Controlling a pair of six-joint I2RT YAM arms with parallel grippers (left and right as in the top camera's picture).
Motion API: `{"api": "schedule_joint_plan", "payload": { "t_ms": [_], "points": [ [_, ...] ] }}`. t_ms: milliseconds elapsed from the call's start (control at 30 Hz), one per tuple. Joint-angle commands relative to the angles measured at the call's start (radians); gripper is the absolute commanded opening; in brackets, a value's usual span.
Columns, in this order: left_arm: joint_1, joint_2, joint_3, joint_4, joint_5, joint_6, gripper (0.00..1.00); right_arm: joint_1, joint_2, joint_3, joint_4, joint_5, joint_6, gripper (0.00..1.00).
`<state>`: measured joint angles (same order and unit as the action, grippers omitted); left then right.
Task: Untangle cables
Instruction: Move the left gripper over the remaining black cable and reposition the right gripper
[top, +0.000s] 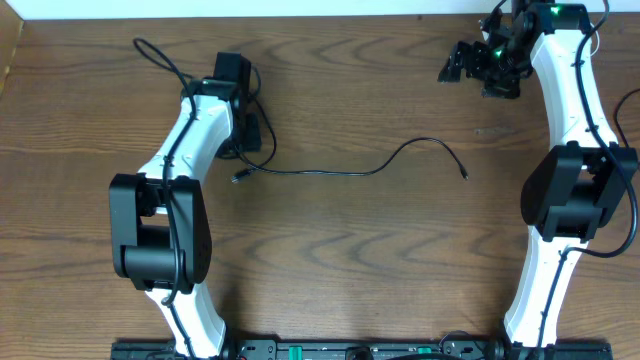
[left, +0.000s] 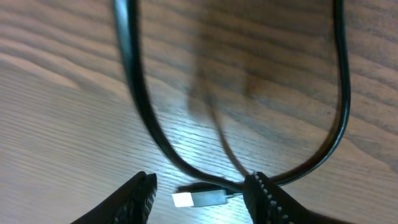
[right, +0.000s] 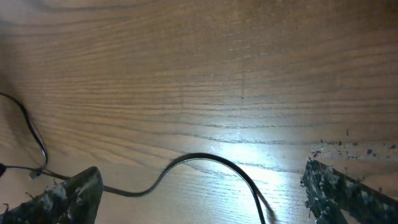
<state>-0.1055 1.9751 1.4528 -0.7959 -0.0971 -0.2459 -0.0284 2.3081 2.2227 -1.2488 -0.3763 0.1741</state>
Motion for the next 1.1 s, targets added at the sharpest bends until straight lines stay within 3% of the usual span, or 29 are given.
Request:
{"api": "schedule_joint_plan", "payload": {
  "t_ms": [0,100,167,233,267,333,467,667,867,1067],
  "points": [
    [0.003,0.001,-0.050,0.039,0.106,-0.098,0.50,0.003,-0.024,0.002,0.000,0.005,-0.015,0.99],
    [0.003,0.001,-0.090,0.091,0.109,-0.157,0.45,0.003,-0.024,0.002,-0.002,0.005,-0.015,0.99],
    [0.003,0.001,-0.108,0.117,0.109,-0.182,0.33,0.003,-0.024,0.002,-0.005,0.005,-0.015,0.99],
    [0.003,0.001,-0.112,0.125,0.110,-0.205,0.09,0.003,-0.024,0.002,-0.011,0.005,-0.015,0.99],
    [0.003,0.000,-0.112,0.124,0.113,-0.209,0.07,0.003,-0.024,0.002,-0.014,0.005,-0.015,0.99],
    [0.003,-0.006,-0.112,0.124,0.142,-0.224,0.07,0.003,-0.025,0.002,-0.017,-0.010,-0.019,0.98],
    [0.003,-0.061,-0.096,0.105,0.346,-0.219,0.07,0.004,-0.059,0.003,-0.008,-0.249,-0.227,0.91],
    [0.003,-0.254,-0.076,0.171,0.636,-0.231,0.08,0.025,-0.208,0.003,-0.001,-0.314,-0.314,0.94],
    [0.003,-0.439,-0.076,0.260,0.701,-0.365,0.07,0.077,-0.306,0.003,-0.019,-0.326,-0.384,0.99],
    [0.003,-0.524,-0.076,0.282,0.768,-0.448,0.07,0.154,-0.313,0.002,-0.101,-0.522,-0.709,0.99]
  ]
}}
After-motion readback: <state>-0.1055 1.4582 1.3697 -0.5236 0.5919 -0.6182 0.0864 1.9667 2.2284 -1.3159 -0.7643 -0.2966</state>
